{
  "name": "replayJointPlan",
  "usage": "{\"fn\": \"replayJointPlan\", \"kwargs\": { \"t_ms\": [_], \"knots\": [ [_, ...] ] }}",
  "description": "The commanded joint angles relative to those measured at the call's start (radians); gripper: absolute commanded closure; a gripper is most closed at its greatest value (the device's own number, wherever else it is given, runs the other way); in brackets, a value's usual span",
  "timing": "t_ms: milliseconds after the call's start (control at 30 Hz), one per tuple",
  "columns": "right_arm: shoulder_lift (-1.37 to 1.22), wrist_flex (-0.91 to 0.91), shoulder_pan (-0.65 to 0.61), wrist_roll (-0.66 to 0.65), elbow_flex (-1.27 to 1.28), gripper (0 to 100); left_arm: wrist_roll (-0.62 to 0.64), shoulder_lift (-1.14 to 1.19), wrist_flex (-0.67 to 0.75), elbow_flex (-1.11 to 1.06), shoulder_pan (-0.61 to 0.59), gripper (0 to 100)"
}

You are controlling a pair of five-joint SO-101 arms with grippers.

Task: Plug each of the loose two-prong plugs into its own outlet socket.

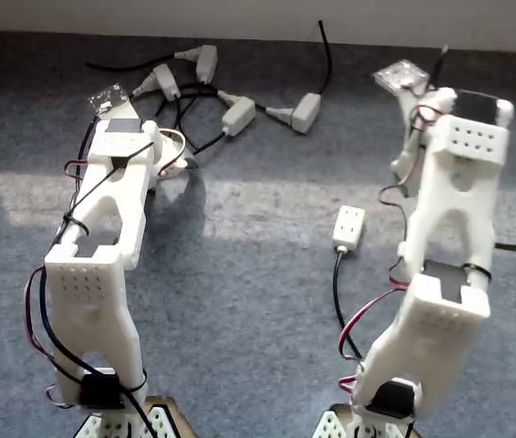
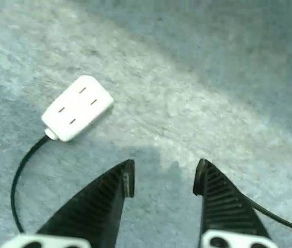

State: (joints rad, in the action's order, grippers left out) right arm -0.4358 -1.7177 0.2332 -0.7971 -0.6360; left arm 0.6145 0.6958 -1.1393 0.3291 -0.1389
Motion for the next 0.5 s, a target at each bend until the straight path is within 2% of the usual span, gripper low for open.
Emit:
{"fn": "replayJointPlan", "kwargs": {
  "t_ms": [0, 100, 200, 333, 467],
  "knots": [
    [0.015, -0.001, 0.182, -0.161, -0.050, 79.7, 0.000, -0.027, 0.012, 0.030, 0.015, 65],
    [0.015, 0.139, 0.340, -0.267, -0.050, 79.7, 0.000, -0.027, 0.012, 0.030, 0.015, 65],
    [-0.008, 0.298, 0.472, -0.284, -0.030, 79.7, 0.000, -0.025, 0.012, 0.030, 0.015, 65],
    [-0.128, 0.432, 0.581, -0.146, -0.024, 79.7, 0.000, -0.024, 0.012, 0.030, 0.015, 65],
    [-0.265, 0.483, 0.610, 0.048, -0.073, 79.7, 0.000, -0.022, 0.012, 0.030, 0.015, 65]
  ]
}}
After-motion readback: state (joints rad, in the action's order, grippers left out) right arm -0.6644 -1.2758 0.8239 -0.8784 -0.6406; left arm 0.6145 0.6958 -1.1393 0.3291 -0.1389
